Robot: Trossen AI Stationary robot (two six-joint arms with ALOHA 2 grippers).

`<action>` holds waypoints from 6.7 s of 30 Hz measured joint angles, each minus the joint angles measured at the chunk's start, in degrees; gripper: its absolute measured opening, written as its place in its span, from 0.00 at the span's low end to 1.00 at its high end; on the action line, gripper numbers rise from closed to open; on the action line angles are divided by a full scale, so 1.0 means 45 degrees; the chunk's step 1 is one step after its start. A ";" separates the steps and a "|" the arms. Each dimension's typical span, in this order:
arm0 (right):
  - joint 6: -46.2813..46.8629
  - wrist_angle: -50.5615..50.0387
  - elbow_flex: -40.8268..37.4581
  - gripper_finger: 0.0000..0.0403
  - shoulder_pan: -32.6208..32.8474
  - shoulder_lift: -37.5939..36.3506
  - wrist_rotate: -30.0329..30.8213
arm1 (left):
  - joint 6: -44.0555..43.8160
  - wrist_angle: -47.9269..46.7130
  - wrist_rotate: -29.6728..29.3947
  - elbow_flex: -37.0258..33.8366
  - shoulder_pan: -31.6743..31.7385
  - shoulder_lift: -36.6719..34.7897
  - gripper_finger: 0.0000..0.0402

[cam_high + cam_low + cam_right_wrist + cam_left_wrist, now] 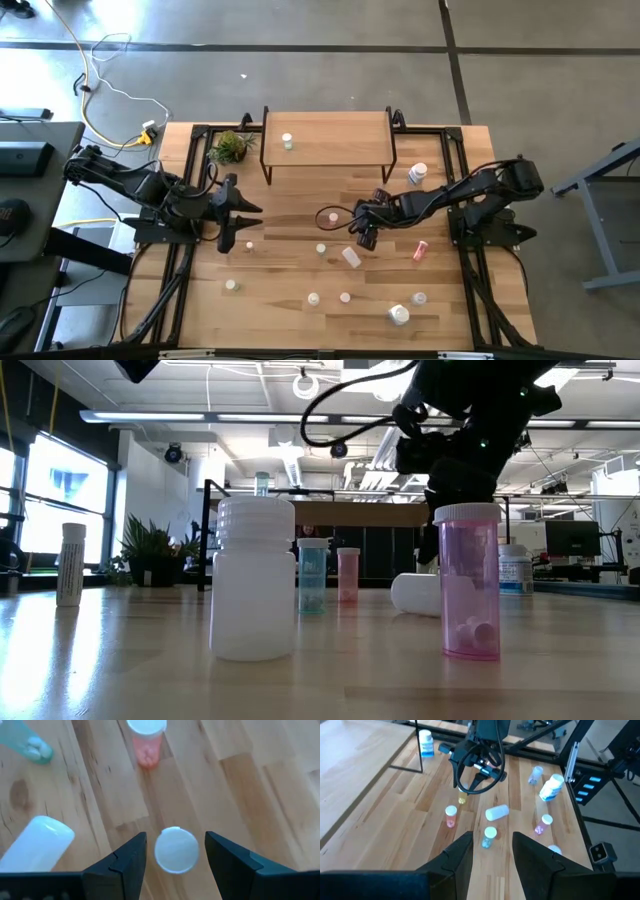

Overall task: Pick and place medicine bottles onto shelf by color
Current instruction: Put the yellow pill bottle on the shelf, then put the white yellow pill bottle on the shelf

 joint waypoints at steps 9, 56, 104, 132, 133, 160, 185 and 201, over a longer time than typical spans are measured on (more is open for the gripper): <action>0.0364 0.0010 -0.0005 0.44 0.0000 0.0005 -0.0204 | 0.0000 -0.0156 0.0000 0.0000 0.0000 0.0000 0.32; -0.0398 -0.4807 0.7104 0.26 -0.2374 0.0005 -0.0743 | -0.0005 -0.0137 0.0000 0.0000 0.1582 0.0000 0.32; -0.5000 -0.8256 1.0812 0.26 -1.0438 0.2299 -0.2661 | -0.0345 -0.0064 0.0461 0.0000 0.4001 -0.0001 0.32; -0.6028 -0.8496 1.0812 0.46 -1.0438 0.2526 -0.2033 | -0.0384 -0.0075 0.0452 0.0000 0.3997 -0.0003 0.32; -0.6040 -0.8476 1.0812 0.47 -1.0438 0.2503 -0.1905 | -0.0417 -0.0077 0.0452 0.0000 0.3997 -0.0001 0.32; -0.6341 -0.8576 1.0881 0.48 -1.0467 0.2021 -0.1957 | -0.2011 -0.0128 -0.0097 0.0000 0.3997 -0.0004 0.47; -0.6716 -0.9469 1.3748 0.48 -1.0496 0.2021 -0.2063 | -0.4844 -0.1336 -0.0218 0.0005 0.3965 -0.0004 0.60; -0.6401 -0.9421 1.4192 0.48 -1.0496 0.2016 -0.2055 | -0.5474 -0.3367 0.1455 0.0010 0.1699 0.2182 0.60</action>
